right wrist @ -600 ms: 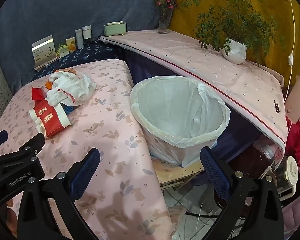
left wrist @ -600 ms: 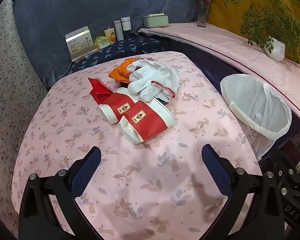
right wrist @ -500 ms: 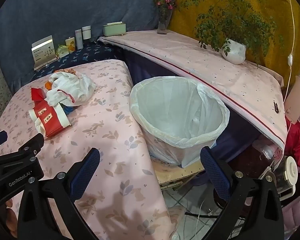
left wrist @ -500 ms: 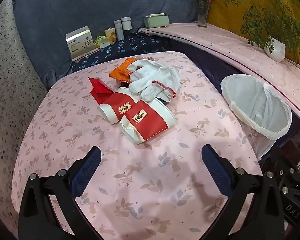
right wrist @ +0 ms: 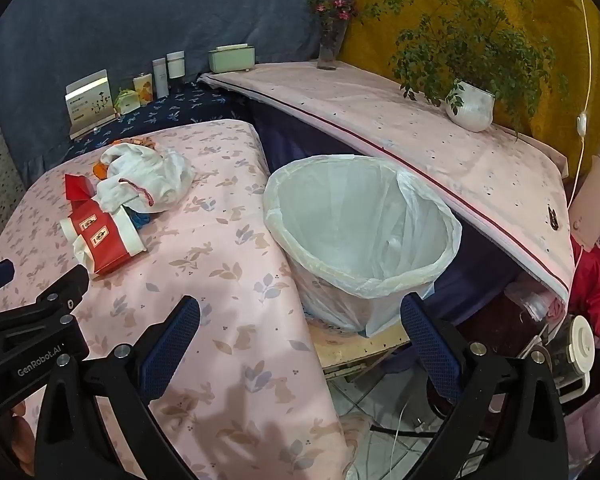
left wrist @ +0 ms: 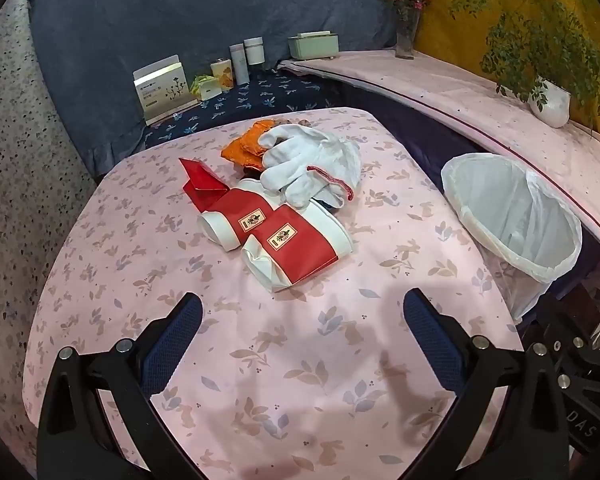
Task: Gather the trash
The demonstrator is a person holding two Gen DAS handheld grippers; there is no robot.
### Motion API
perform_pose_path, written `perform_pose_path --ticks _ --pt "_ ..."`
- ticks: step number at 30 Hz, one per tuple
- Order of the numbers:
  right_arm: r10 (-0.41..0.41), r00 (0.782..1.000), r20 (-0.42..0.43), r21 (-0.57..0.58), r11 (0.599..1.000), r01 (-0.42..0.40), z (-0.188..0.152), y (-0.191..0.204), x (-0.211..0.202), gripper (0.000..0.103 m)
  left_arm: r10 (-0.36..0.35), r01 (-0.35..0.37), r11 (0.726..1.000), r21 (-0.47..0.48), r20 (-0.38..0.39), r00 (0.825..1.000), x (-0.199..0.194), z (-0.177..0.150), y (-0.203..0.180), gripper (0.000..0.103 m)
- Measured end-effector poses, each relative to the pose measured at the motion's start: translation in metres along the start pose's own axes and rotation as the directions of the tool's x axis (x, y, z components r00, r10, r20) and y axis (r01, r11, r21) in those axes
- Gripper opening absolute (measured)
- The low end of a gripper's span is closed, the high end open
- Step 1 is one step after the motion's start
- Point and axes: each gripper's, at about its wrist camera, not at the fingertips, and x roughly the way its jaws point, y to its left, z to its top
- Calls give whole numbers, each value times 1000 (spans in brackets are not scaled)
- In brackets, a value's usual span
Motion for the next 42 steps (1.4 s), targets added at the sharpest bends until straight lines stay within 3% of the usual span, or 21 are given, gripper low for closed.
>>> perform_pose_path --ticks 42 --pt "-1 1000 7 14 1000 1 -1 -1 -1 96 -17 17 1000 -19 -3 1000 1 -3 0 96"
